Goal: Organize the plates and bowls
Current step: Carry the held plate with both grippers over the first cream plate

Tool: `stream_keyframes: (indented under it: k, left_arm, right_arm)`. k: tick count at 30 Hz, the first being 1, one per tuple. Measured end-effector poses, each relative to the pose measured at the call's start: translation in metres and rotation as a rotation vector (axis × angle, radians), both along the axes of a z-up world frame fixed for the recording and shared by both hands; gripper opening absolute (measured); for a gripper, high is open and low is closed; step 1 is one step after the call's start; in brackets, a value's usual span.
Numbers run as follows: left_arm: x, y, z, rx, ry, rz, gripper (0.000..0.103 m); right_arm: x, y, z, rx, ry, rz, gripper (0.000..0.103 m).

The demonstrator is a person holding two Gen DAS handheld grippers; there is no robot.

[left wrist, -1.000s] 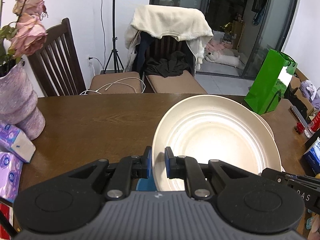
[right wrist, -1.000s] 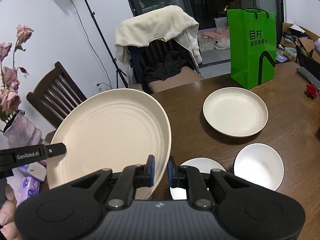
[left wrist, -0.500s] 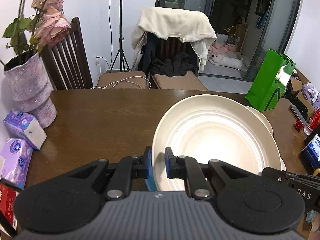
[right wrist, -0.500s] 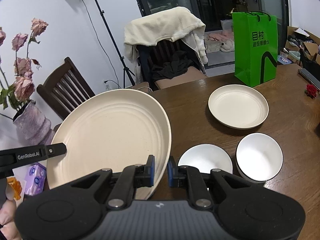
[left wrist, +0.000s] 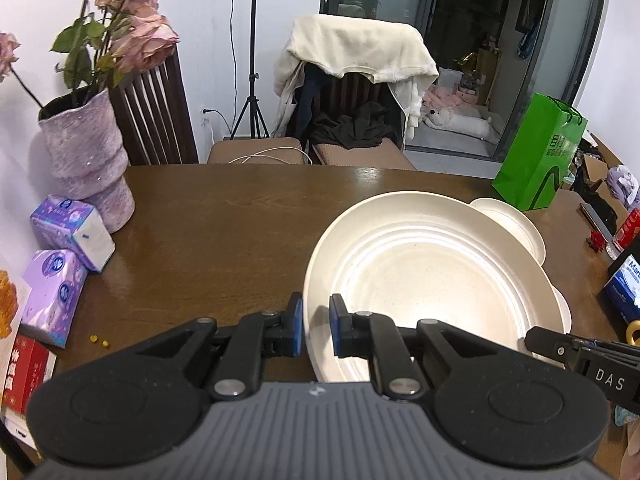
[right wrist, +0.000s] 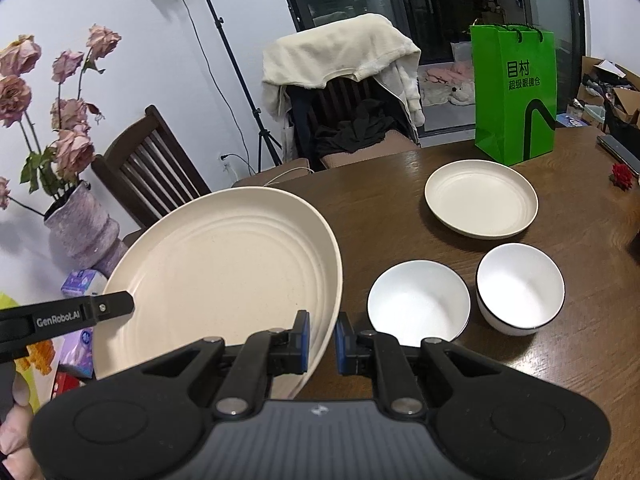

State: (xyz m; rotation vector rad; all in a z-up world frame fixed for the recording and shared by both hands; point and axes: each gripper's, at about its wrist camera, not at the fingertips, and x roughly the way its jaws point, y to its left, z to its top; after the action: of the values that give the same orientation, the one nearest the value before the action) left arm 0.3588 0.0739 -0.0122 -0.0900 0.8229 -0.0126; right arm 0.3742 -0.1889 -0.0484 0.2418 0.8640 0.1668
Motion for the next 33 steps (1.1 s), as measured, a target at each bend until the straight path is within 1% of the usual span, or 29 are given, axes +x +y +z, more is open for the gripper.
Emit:
stream_keyframes:
  k: [27,33]
  left_arm:
    - [-0.099,0.001,0.001,-0.021,-0.005,0.056,0.013]
    - [-0.118,-0.002,0.0,-0.029,-0.011,0.062,0.013]
  right_arm:
    - [-0.089,-0.004,0.004,-0.016,-0.013,0.092,0.013]
    - [-0.104,-0.008,0.001,-0.002,-0.008,0.096,0.013]
